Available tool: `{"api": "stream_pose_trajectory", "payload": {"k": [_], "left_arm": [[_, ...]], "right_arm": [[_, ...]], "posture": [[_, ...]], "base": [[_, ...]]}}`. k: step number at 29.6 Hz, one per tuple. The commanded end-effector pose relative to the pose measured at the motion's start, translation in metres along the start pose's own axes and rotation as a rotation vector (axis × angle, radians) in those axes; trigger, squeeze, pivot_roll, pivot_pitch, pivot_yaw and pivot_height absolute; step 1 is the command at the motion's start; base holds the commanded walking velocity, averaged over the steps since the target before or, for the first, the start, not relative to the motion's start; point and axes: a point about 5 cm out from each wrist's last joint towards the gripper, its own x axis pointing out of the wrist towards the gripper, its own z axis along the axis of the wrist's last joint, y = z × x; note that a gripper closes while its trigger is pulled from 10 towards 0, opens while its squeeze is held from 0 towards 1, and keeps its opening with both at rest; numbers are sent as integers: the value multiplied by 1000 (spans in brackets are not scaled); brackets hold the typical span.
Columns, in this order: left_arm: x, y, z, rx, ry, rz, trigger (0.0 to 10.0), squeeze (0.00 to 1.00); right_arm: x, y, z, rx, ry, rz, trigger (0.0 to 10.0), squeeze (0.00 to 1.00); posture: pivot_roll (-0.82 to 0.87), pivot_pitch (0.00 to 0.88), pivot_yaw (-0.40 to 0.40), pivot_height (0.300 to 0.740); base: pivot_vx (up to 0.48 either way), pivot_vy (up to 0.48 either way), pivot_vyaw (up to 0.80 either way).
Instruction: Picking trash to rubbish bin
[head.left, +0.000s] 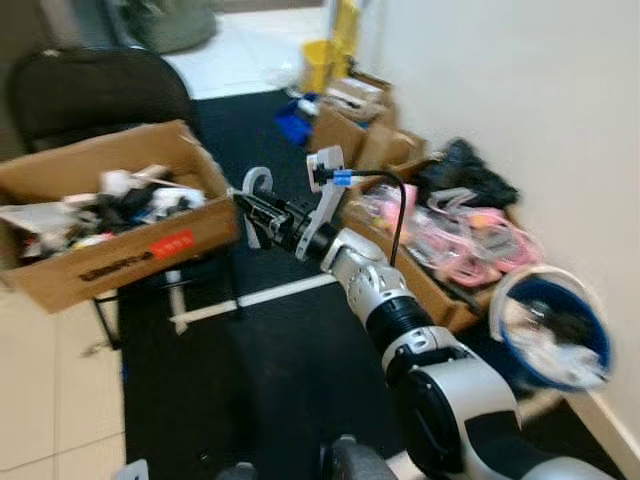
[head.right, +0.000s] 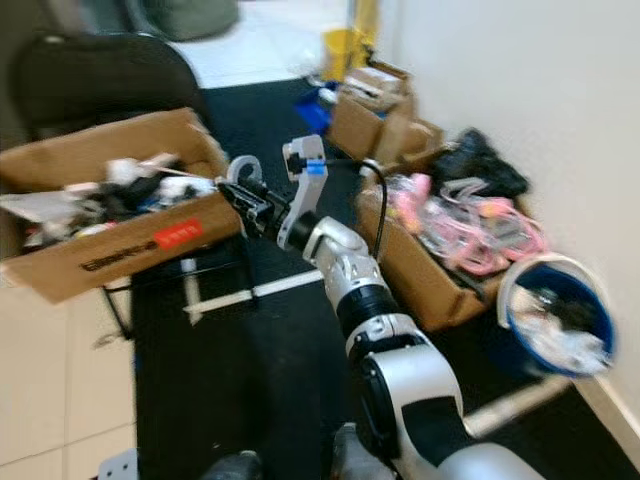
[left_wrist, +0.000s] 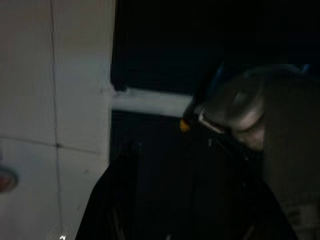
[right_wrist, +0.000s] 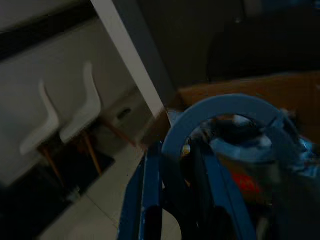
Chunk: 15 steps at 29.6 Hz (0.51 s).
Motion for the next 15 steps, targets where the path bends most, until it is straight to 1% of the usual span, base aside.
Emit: {"api": "stream_pose_trajectory", "payload": {"k": [1, 15], "left_arm": [[-3, -24, -28, 2, 96, -60, 10000, 0], [-3, -25, -28, 13, 98, -66, 10000, 0]], "right_arm": [[3, 3, -2, -28, 9, -10, 10000, 0], [0, 4, -7, -44, 39, 0, 10000, 0]], "posture": [[102, 161, -72, 740], [100, 158, -72, 740]], "base": [[394, 0, 781], [393, 0, 0]]}}
